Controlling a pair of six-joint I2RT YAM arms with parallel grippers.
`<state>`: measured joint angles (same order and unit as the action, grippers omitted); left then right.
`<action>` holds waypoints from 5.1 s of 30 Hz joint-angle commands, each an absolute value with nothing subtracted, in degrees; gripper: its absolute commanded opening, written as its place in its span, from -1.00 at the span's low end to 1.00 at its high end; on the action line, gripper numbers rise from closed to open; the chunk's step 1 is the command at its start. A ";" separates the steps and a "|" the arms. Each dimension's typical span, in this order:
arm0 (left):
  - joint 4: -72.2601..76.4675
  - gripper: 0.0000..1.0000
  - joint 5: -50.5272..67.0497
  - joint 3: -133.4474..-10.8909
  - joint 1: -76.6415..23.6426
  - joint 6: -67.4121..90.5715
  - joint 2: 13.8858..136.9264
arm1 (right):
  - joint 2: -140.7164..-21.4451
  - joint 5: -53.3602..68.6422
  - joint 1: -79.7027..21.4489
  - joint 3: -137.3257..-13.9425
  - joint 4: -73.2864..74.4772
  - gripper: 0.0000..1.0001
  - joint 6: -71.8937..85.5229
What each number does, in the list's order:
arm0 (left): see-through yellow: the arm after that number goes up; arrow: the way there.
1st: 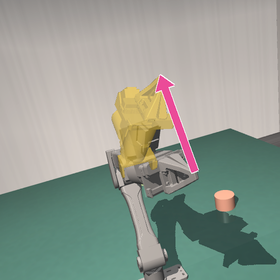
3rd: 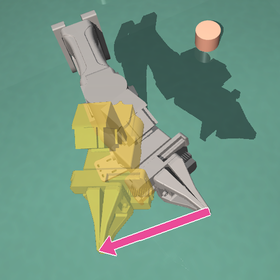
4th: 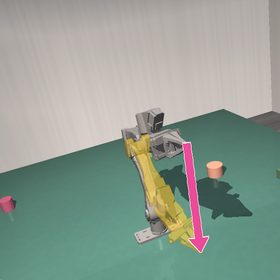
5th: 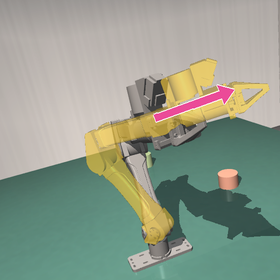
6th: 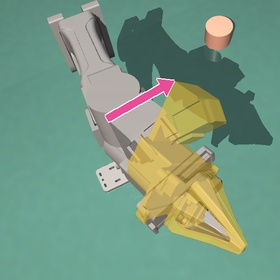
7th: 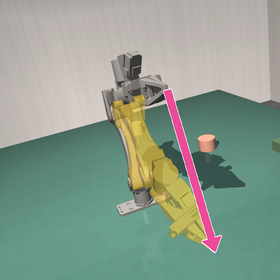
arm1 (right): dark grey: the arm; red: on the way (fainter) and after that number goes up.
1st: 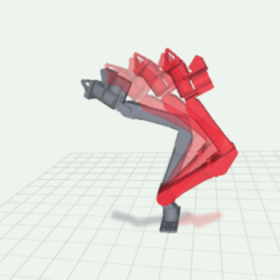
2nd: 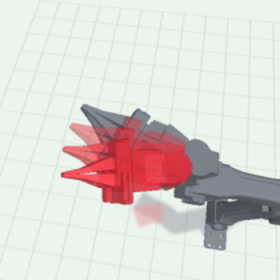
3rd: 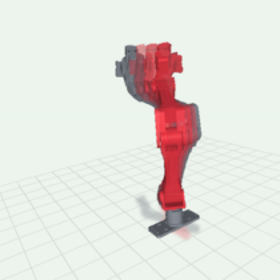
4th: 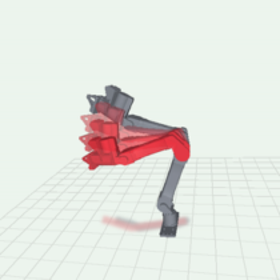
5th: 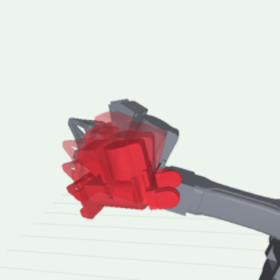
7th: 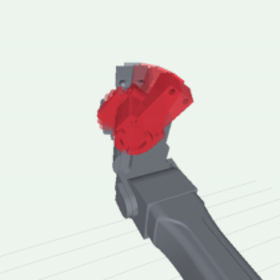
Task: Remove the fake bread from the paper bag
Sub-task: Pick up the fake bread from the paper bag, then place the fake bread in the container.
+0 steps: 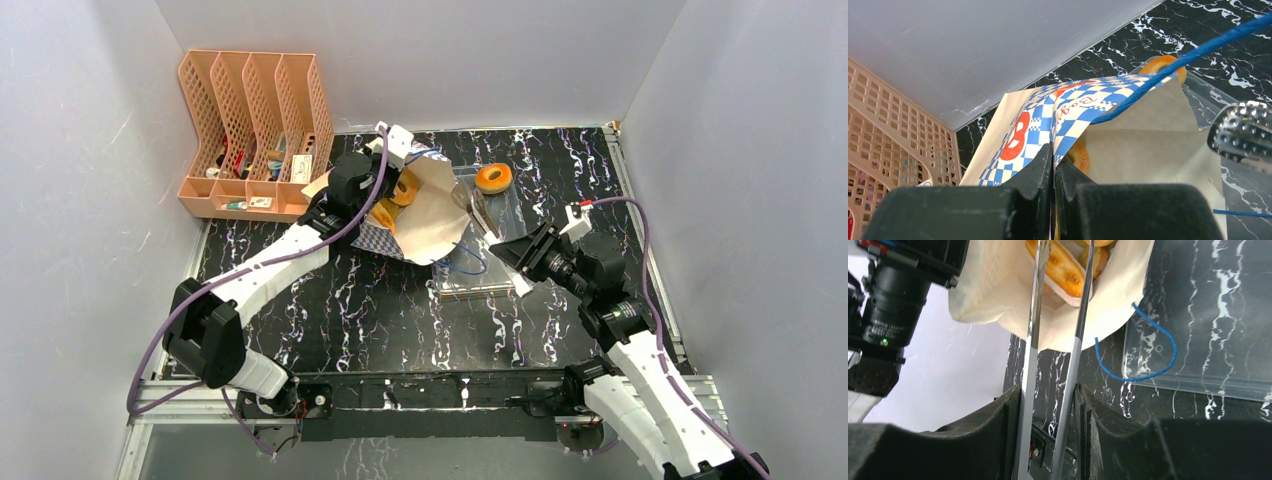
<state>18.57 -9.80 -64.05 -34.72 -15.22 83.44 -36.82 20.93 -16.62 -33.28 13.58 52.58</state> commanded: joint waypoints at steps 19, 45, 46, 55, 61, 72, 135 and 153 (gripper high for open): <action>16.19 -1.00 -8.47 -68.16 -35.93 -14.50 83.39 | -48.16 4.08 -43.28 -34.02 -2.92 -0.30 60.36; 16.59 -1.00 -6.33 -65.15 -36.03 -13.94 78.72 | -75.51 -8.54 -43.67 -27.77 -37.37 -0.22 91.34; 16.61 -1.00 -6.33 -65.04 -36.04 -13.83 78.73 | -76.43 -8.33 -43.61 -27.70 -38.75 -0.22 91.93; 16.68 -1.00 -6.03 -64.73 -36.04 -13.89 78.64 | -80.91 -7.92 -43.50 -28.47 -42.84 -0.18 95.84; 17.18 -1.00 -5.55 -64.62 -36.05 -13.80 78.68 | -82.39 -8.74 -43.44 -28.68 -44.16 -0.14 97.45; 17.75 -1.00 -4.95 -63.86 -36.04 -13.99 78.66 | -86.63 -9.51 -42.99 -29.57 -47.02 -0.08 98.46; 16.52 -1.00 -29.41 -72.95 -35.95 -14.40 89.87 | -22.56 -4.23 -38.04 -34.37 16.69 -1.00 67.89; 16.50 -1.00 -27.20 -71.65 -35.95 -14.85 86.58 | -25.04 -23.44 -38.03 -36.13 17.84 -1.00 64.51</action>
